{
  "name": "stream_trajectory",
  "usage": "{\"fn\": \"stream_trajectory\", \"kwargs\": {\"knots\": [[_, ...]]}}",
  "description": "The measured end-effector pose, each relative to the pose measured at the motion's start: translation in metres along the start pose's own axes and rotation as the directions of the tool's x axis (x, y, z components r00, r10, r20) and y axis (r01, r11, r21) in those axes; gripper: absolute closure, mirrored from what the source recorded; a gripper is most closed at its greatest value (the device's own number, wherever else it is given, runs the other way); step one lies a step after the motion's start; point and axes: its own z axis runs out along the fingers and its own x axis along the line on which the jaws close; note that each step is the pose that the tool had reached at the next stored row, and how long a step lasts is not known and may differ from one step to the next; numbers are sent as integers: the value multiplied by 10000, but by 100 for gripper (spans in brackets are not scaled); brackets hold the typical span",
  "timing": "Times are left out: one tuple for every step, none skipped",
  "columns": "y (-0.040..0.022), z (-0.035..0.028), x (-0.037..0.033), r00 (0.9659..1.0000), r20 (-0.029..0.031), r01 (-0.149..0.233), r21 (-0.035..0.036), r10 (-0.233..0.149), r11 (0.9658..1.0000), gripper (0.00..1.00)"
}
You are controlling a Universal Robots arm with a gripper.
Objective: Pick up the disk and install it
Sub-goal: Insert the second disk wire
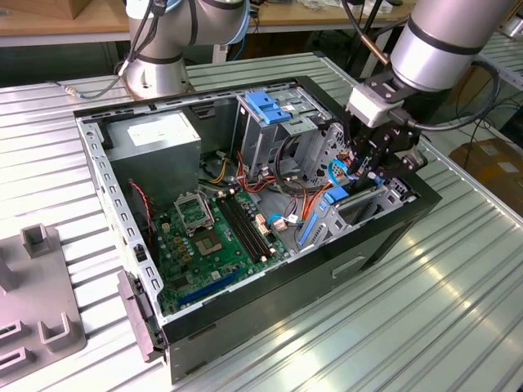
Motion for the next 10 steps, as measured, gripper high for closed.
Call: {"fn": "stream_trajectory", "kwargs": {"knots": [[-2,-24,-1,10000,3,-1,1,1,10000,71],[-5,-56,-4,10000,1,0,0,0,10000,71],[-8,-82,-5,10000,0,0,0,0,10000,71],[-10,-99,-6,10000,-2,0,0,0,10000,71],[-9,-99,-6,10000,3,-1,0,1,10000,71],[-10,-99,-7,10000,1,0,0,0,10000,72],[-10,-100,-7,10000,0,-1,0,1,10000,78],[-10,-100,-7,10000,-1,0,0,0,10000,85],[-10,-100,-8,10000,1,0,0,0,10000,90],[-10,-100,-8,10000,-1,0,0,0,10000,90]]}}
